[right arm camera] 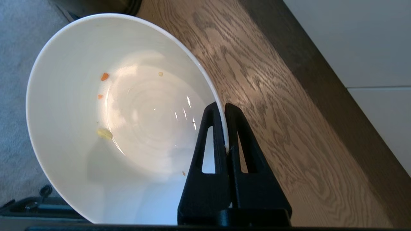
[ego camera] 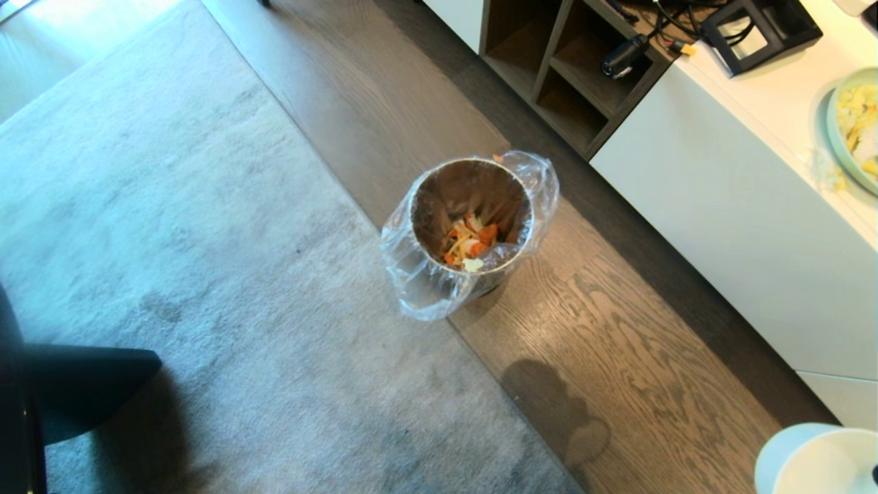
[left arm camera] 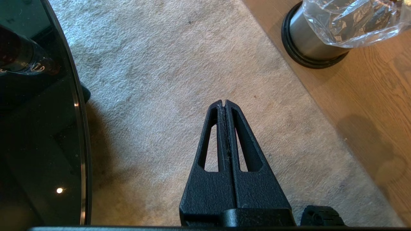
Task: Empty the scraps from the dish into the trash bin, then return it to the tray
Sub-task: Put the bowl back to the table
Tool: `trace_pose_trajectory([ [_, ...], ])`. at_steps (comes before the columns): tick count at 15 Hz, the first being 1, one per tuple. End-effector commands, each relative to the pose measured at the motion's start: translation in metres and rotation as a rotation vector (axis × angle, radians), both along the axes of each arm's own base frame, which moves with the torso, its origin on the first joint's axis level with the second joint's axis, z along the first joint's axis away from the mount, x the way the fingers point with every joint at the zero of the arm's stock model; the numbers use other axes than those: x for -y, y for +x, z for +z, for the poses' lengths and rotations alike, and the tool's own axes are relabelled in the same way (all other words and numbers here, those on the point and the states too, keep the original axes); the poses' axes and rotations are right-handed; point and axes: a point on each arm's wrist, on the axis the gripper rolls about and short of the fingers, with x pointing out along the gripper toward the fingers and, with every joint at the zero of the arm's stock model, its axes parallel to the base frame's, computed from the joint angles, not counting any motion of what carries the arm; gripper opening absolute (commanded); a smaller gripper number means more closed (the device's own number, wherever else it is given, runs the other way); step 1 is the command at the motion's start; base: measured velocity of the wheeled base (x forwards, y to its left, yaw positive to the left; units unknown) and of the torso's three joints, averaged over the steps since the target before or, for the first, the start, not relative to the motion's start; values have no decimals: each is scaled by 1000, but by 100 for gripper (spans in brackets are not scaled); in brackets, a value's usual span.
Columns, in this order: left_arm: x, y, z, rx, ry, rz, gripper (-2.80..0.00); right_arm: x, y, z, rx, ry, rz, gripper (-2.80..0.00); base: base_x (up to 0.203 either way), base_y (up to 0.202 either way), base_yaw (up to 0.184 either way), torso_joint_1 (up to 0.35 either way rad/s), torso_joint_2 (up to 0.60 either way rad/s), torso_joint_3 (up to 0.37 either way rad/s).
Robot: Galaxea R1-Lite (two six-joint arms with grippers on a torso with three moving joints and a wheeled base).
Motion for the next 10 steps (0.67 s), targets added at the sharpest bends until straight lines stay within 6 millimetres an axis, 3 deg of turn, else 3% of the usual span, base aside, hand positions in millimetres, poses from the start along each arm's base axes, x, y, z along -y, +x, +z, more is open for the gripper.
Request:
trace_pose_trajectory([
  [1, 0, 0, 0, 1, -1, 0, -280, 0, -10, -7, 13, -31, -21, -280, 0, 0, 0, 0, 0, 0],
  [10, 0, 0, 0, 1, -1, 0, -280, 1, -32, -25, 91, -56, -7, -280, 0, 0, 0, 0, 0, 0],
])
